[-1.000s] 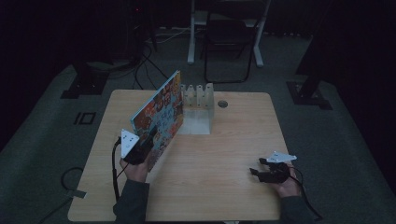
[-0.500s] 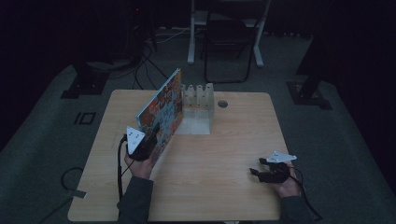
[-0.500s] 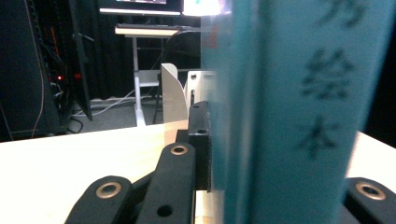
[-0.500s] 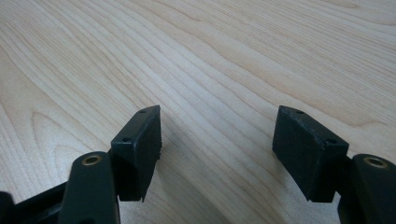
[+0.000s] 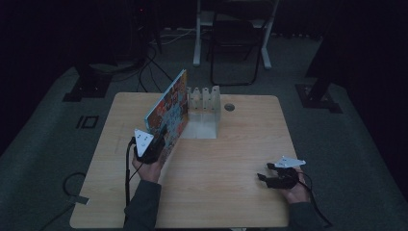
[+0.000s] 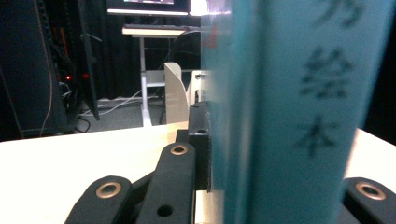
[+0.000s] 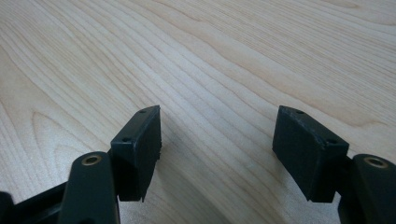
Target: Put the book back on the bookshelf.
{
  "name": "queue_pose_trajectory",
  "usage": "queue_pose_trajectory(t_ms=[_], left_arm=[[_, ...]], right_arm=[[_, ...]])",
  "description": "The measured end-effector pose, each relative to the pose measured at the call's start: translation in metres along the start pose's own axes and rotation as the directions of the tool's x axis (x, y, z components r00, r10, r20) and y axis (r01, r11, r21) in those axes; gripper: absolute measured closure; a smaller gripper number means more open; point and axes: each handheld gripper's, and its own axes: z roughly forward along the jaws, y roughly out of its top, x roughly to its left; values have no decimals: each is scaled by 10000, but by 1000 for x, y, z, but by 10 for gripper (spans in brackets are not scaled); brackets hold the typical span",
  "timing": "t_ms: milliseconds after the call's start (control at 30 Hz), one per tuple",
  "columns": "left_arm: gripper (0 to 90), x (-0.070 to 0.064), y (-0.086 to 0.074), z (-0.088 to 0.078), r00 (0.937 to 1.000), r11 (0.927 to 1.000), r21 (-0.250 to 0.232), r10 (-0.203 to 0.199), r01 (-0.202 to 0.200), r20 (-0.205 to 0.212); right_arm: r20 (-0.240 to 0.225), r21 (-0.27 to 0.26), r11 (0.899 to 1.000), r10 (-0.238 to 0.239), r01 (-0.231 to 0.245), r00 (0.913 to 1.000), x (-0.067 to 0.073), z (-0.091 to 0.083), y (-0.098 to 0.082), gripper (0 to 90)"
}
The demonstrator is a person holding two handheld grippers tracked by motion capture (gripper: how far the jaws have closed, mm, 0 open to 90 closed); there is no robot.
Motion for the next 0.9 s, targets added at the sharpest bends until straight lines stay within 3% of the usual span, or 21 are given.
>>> queue_pose_trajectory(t_ms=[300, 533, 900], left_arm=[[814, -2, 1, 7, 9998, 9999, -56, -122, 121, -156], [814, -7, 0, 11, 9991, 9998, -40, 196, -197, -385], [814, -10, 0, 17, 9981, 9998, -58, 184, -188, -585]], right_arm=[[-10, -4, 10000, 10, -10, 10000, 0, 0, 0, 322], [-29, -10, 10000, 42, -42, 10000, 0, 0, 0, 322], [-31, -7, 10000, 43, -43, 10000, 0, 0, 0, 322]])
